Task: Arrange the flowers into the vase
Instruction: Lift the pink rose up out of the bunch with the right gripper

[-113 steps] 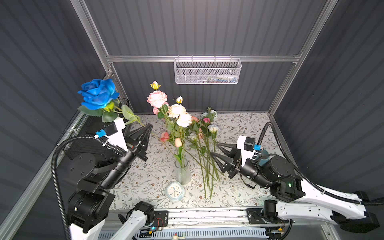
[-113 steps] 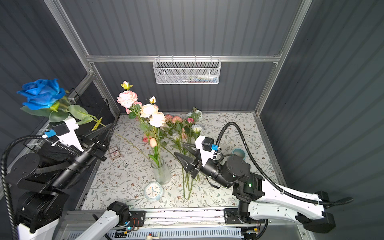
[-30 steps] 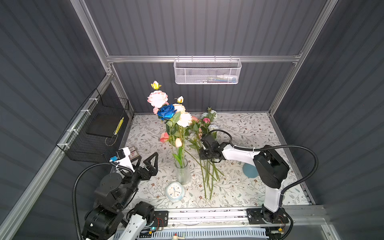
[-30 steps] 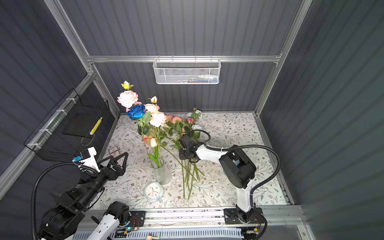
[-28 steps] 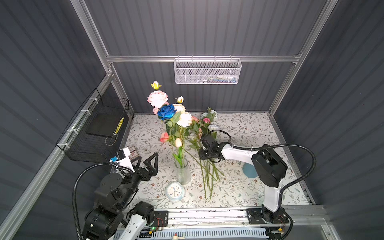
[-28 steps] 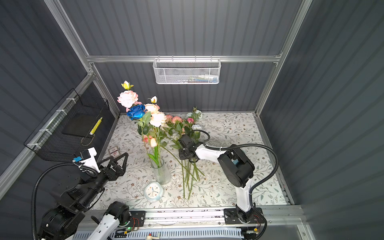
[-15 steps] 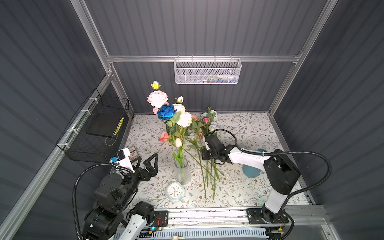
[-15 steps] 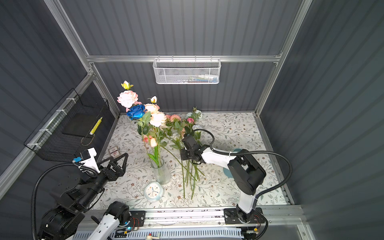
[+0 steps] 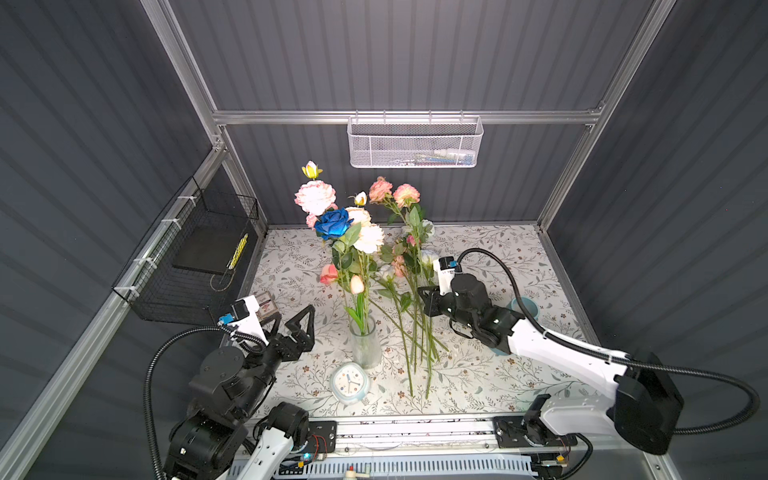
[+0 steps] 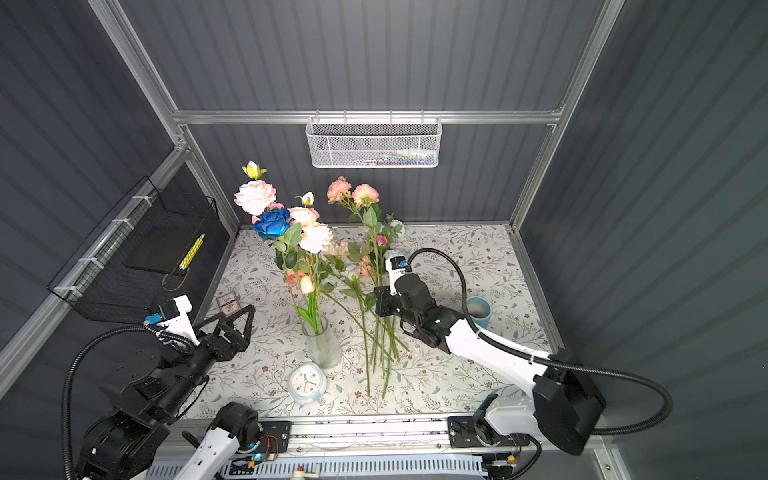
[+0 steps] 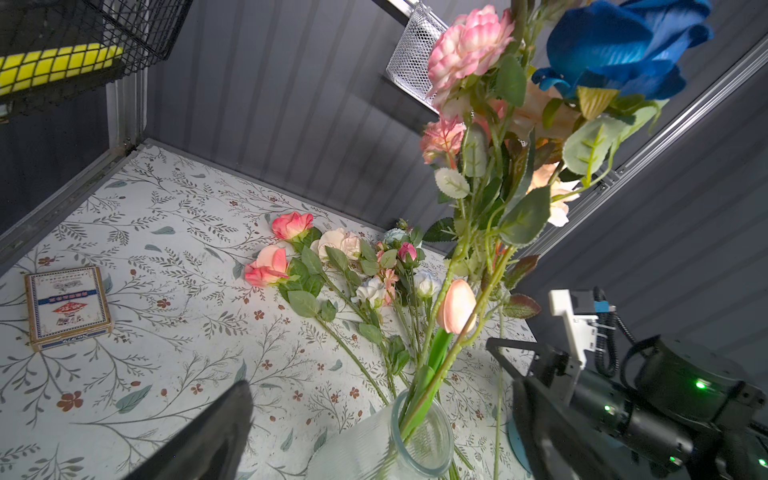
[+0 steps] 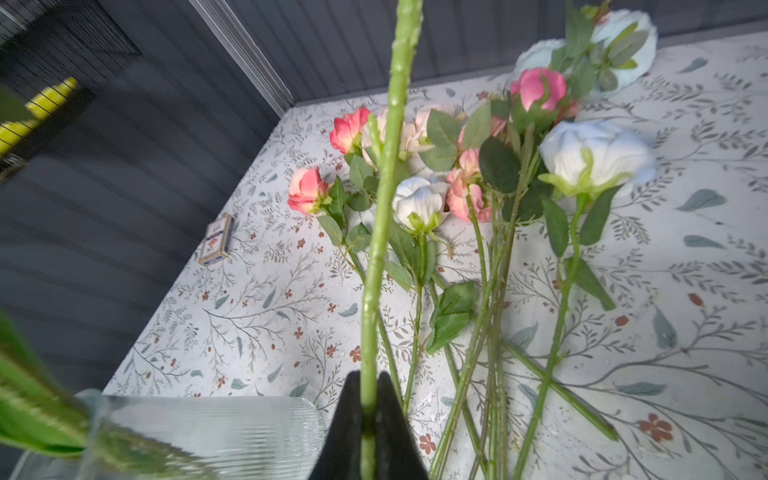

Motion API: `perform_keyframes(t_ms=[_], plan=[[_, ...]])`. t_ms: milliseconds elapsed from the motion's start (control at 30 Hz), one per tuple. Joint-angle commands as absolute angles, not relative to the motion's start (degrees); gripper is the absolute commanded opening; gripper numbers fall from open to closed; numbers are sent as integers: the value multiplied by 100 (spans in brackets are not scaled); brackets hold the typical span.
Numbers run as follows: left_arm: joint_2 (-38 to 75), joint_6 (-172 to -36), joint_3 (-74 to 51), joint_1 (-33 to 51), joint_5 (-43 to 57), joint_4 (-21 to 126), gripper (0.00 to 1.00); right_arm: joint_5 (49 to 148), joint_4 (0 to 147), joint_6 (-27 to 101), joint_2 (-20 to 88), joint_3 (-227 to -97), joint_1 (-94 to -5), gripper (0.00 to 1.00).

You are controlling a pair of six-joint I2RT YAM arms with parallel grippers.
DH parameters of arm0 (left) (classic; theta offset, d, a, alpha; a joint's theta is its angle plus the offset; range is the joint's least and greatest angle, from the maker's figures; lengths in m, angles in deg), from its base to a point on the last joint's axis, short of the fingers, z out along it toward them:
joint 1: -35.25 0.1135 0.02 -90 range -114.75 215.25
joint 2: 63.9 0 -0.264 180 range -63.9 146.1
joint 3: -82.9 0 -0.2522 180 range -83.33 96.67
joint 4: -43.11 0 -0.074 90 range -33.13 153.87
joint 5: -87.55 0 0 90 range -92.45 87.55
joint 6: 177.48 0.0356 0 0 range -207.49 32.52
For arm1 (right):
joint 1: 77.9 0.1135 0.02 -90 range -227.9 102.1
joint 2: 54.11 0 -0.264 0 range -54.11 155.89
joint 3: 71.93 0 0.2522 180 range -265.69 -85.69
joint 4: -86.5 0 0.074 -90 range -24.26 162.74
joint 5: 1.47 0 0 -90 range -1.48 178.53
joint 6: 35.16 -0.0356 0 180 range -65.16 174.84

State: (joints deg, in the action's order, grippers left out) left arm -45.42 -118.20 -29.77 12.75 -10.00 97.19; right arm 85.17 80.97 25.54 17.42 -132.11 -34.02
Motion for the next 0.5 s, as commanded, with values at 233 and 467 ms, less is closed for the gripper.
perform_keyframes(t_ms=[233, 467], plan=[[-4499, -11784, -2739, 1284, -1127, 9661, 100, 7501, 9853, 3814, 414, -13488, -1996, 0], [-4472, -11807, -2702, 1284, -1185, 9650, 100, 7085, 13074, 5345, 1373, -13681, -916, 0]])
